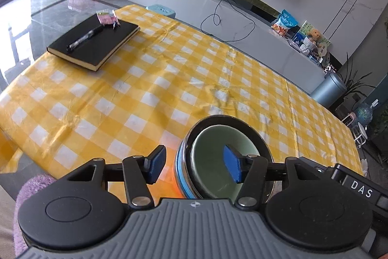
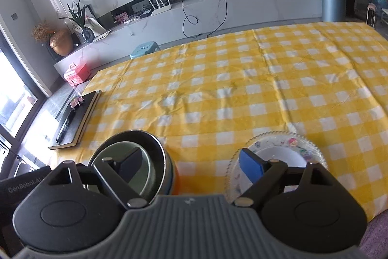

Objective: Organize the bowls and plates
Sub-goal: 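Move both open tools to the rim of the nested bowl stack, then grip the bowl stack rim with the left tool while the right tool grips it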

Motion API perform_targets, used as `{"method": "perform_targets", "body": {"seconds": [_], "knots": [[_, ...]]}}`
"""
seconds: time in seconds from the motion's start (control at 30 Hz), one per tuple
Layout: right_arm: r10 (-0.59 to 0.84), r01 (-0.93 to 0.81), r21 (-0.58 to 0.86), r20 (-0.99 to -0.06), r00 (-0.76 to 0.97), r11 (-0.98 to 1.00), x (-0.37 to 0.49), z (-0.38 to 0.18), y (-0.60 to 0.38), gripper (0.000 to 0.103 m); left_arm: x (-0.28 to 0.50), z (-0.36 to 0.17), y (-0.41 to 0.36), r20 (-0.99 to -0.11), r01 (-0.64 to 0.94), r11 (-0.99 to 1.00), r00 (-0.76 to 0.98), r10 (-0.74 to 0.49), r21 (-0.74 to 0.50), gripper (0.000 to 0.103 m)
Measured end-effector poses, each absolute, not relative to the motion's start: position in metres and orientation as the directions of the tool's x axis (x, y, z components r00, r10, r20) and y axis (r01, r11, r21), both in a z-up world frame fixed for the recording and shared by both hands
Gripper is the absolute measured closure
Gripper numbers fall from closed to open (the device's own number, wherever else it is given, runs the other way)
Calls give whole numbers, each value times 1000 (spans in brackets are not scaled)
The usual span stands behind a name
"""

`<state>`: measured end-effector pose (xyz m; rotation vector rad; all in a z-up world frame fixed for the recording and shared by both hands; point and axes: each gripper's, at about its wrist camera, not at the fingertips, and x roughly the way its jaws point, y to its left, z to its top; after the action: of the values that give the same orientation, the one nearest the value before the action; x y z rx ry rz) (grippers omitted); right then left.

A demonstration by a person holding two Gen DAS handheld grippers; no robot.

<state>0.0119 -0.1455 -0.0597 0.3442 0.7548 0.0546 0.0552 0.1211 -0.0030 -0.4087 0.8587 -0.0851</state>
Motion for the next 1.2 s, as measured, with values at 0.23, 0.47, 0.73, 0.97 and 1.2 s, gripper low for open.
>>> {"method": "perform_targets", "body": {"seconds": [0.23,0.47,0.73,0.97,1.2], "knots": [[189,59,295,-741,644,954,32,-83,-117,25,62,-28,134,-742,-158,885,620,-256,-438,36],[209,91,308,-806,553,947,54,-107,-111,36,72,-50,141,-754,-204,841,579,-310,-501,35],[259,100,360,-812,524,928,66,-117,-111,56,80,-55,138,-755,-197,833,562,-336,-517,35],[265,87,363,-804,533,928,66,-111,-112,77,85,-57,135,-763,-181,838,543,-352,-515,35],[312,78,402,-806,504,912,71,-119,-114,66,90,-62,131,-781,-180,839,502,-371,-514,45]]}}
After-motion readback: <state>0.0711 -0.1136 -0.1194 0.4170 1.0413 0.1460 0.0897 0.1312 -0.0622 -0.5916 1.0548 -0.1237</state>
